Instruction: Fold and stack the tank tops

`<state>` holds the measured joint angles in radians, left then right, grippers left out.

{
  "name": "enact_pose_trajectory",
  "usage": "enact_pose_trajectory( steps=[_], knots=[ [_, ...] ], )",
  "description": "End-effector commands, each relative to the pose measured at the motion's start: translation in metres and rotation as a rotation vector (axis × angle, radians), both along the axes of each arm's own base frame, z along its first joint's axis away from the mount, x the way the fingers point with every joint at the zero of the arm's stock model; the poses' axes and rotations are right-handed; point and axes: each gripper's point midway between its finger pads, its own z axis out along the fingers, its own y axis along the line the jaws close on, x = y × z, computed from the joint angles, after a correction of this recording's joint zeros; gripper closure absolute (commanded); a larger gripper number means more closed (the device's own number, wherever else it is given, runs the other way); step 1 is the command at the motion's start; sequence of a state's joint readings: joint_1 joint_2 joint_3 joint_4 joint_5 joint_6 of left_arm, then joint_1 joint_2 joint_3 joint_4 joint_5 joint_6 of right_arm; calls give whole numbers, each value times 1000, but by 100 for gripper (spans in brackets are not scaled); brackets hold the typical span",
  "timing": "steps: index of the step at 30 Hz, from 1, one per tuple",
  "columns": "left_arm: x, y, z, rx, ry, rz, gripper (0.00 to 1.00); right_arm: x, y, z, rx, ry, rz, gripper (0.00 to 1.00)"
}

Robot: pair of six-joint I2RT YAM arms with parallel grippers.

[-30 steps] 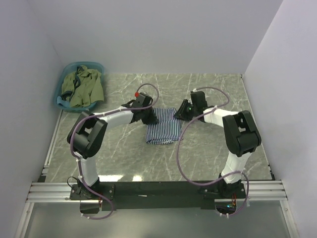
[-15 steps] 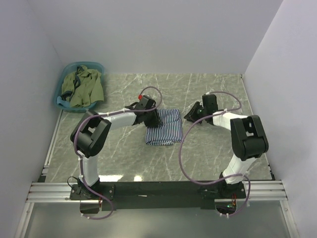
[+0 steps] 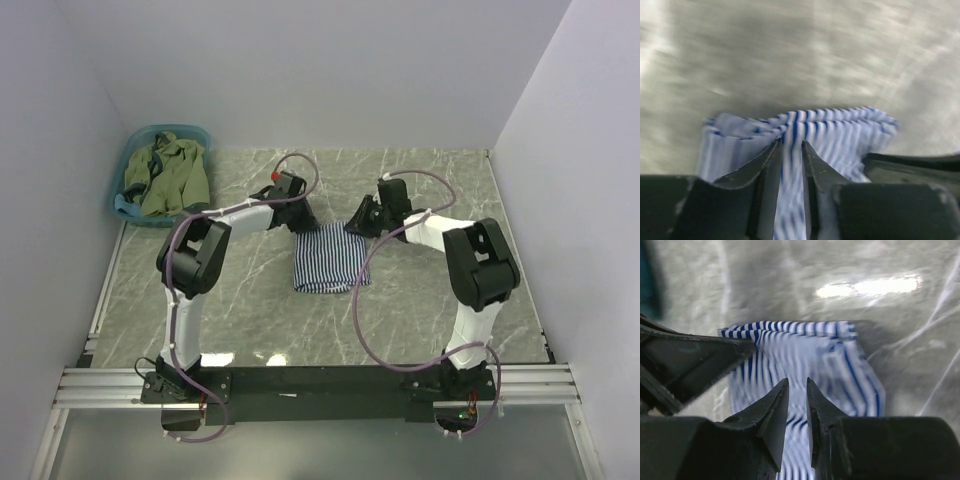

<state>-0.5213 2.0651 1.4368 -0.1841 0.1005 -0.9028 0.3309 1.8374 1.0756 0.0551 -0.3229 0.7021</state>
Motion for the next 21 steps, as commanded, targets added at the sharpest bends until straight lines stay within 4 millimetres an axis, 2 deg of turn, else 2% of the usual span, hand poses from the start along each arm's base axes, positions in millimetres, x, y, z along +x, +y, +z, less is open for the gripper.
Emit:
enact_pose_trajectory(
  steps=[1, 2, 4, 6, 9, 11, 13, 15, 16, 17, 18, 20, 21],
  knots=[
    [13, 22, -30, 44, 43, 38, 73, 18, -5, -14, -10, 18, -25, 72],
    [19, 31, -34, 38, 51, 60, 73, 24, -8, -14, -10, 19, -37, 72],
    [20, 40, -45, 38, 80, 83, 74, 31, -19, -29, -21, 56, -69, 72],
    [24, 45, -45, 18, 73, 95, 72, 36, -25, -35, -25, 77, -87, 73],
    [27, 45, -36, 7, 48, 84, 66, 42, -37, -42, -33, 97, -130, 73],
    [29, 41, -24, -14, 12, 60, 62, 41, -40, -37, -17, 89, -133, 73],
    [32, 39, -15, -17, -1, 53, 59, 46, -46, -28, -40, 60, -147, 70],
    [29, 42, -17, -4, 19, 73, 63, 50, -49, -18, -75, 48, -140, 68],
    [27, 45, -13, -2, 17, 90, 64, 52, -52, -8, -84, 32, -146, 65],
    [18, 54, -24, 14, 45, 141, 63, 52, -53, 8, -94, 8, -149, 63],
    [13, 60, -27, 15, 48, 169, 63, 48, -55, 4, -99, 24, -152, 62],
    [-4, 70, -30, -15, 50, 227, 63, 31, -54, 17, -86, 15, -152, 59],
    [-8, 72, -24, -29, 38, 245, 64, 20, -47, 38, -65, -18, -147, 58]
  ],
)
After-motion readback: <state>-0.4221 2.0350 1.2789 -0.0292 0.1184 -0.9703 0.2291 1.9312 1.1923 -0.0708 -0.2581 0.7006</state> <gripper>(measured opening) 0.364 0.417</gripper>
